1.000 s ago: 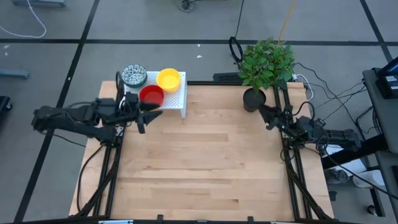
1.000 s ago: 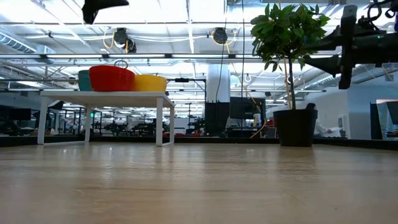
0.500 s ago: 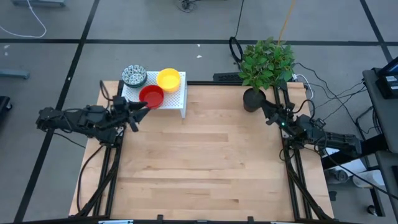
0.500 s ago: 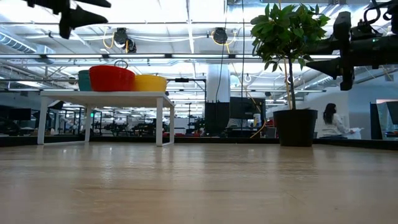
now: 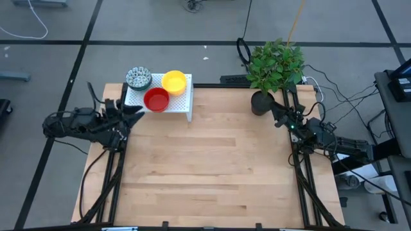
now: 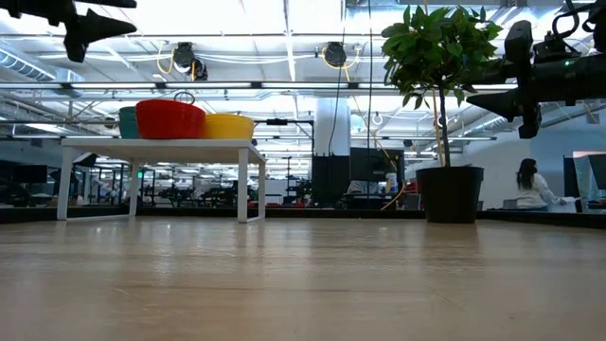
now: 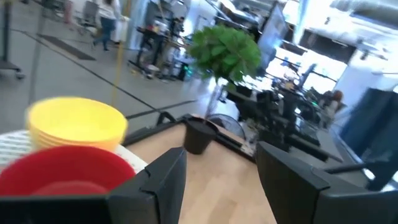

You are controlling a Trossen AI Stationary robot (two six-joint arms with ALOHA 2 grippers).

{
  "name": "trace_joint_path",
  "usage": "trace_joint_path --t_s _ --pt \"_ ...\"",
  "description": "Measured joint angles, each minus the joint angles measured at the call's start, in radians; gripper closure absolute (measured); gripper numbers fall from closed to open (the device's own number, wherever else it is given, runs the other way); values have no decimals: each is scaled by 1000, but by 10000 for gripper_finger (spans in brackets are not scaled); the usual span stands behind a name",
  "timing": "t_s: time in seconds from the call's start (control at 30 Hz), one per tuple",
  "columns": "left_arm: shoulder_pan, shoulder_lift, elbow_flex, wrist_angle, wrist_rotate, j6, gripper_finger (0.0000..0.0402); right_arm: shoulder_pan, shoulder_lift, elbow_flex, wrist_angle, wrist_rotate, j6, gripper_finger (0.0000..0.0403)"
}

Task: Pick & Place Mini bowls
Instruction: Return to Home Position

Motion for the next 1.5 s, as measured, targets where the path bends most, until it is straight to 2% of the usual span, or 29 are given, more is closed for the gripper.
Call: trace_joint_path --t_s 0.17,0.37,0.53,1.0,1.5 --pt "0 9 -128 142 66 4 204 0 0 0 0 0 0 238" --pt "2 -4 -286 305 66 -30 204 0 0 0 0 0 0 238" --pt "2 -18 -361 356 66 -47 203 0 0 0 0 0 0 238" --pt "2 -20 -491 346 121 -151 204 0 0 0 0 0 0 238" --pt "2 -18 -495 341 116 -120 204 0 0 0 0 0 0 238"
